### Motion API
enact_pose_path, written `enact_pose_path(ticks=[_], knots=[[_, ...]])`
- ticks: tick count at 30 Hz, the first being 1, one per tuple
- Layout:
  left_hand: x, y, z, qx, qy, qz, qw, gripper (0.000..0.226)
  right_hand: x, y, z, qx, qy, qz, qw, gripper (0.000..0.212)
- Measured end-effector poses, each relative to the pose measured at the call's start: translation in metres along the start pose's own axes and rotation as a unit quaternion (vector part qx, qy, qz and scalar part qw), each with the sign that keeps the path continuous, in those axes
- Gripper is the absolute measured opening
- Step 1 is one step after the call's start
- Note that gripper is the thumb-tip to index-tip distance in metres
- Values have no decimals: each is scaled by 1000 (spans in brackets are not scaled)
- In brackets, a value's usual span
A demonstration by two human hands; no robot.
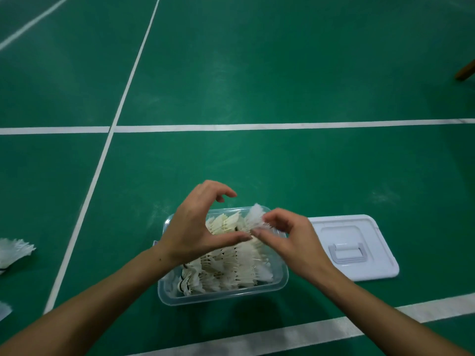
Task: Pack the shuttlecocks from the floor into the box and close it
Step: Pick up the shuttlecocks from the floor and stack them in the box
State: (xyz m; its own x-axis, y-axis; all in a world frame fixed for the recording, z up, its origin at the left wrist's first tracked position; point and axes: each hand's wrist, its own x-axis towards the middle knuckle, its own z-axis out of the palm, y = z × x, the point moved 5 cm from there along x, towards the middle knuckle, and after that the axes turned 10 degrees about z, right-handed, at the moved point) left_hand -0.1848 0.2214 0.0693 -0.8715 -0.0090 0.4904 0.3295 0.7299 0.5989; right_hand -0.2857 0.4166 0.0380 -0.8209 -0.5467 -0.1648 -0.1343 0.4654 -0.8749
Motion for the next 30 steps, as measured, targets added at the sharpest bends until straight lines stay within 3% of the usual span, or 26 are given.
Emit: enact_pose_path(ticks=[5, 8, 13, 23, 30], knots=[[-14, -28, 18, 123, -70, -32, 989, 55, 19, 22, -16, -51, 106, 43, 992, 14], [-19, -38, 31, 158, -95, -42, 982, 48, 28, 25, -9, -79, 122, 51, 988, 14], [-17, -49, 42, 204, -117, -36, 971, 42, 35, 19, 13, -156, 102, 53, 981, 23], [-16, -57, 44, 211, -132, -86, 965, 54, 44, 13, 40, -279, 10, 57, 959, 29], [-15, -57, 42, 177, -120, -108, 971, 59, 51, 16, 31, -241, -43, 96, 965, 41]])
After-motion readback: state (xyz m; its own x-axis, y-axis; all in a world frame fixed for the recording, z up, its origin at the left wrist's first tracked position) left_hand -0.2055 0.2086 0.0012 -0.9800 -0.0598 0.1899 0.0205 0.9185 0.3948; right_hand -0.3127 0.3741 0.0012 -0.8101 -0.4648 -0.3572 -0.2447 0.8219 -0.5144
